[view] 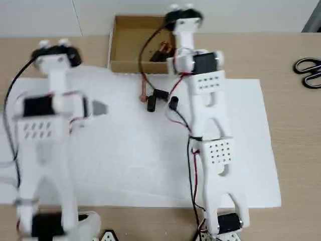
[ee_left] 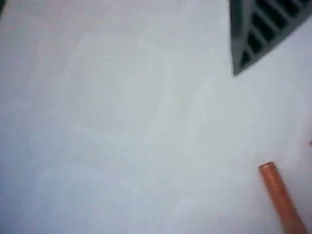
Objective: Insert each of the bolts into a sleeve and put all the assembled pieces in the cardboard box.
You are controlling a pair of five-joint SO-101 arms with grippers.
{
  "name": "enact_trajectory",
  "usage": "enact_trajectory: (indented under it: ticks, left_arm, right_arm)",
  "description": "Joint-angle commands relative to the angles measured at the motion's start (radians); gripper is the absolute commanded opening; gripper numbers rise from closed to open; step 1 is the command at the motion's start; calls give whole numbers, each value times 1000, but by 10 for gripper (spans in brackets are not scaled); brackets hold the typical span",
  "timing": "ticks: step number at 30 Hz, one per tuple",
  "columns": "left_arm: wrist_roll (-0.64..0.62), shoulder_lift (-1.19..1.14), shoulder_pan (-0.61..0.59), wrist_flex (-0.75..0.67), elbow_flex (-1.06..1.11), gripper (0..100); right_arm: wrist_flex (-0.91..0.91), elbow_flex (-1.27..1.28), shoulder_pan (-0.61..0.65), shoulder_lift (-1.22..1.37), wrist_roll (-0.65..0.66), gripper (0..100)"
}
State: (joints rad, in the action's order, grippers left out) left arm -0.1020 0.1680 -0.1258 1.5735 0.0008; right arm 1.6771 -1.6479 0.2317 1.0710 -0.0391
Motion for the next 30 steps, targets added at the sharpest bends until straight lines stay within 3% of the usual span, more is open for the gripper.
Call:
enact_trajectory:
  ticks: [1, 7, 15, 25, 30]
  left_arm:
    - [-35, -247, 57, 31, -309, 306]
    - [-87, -628, 127, 34, -677, 306]
    - [-152, -1011, 201, 51, -1096, 306]
    - [-186, -1301, 210, 51, -1362, 299]
    - [-186, -1355, 210, 51, -1380, 198]
  right_arm:
    - [7, -32, -73, -87, 9, 180]
    - [13, -31, -148, -87, 11, 180]
    - [15, -32, -124, -87, 11, 180]
    - [15, -32, -113, -87, 11, 180]
    - [15, -32, -113, -87, 11, 180]
